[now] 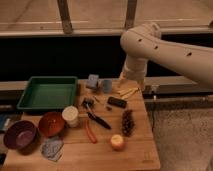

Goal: Stack bowls on top of each other

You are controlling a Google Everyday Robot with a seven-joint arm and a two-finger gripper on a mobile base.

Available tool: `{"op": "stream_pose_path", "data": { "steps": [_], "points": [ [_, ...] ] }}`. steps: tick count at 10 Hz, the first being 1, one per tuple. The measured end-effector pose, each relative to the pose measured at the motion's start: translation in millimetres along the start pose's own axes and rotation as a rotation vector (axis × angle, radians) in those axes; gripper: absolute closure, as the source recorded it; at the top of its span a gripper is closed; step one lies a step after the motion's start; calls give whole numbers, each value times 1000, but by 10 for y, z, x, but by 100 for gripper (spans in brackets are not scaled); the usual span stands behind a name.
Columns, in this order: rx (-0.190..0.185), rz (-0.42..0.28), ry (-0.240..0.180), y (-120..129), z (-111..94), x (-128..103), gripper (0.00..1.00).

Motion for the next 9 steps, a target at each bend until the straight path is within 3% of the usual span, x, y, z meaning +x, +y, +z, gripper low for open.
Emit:
{"op": "stream_pose_path", "data": {
  "steps": [7, 9],
  "points": [
    [1, 0, -1, 1, 1, -2, 35],
    [-11, 37, -13, -17, -3, -33, 35]
  ]
}}
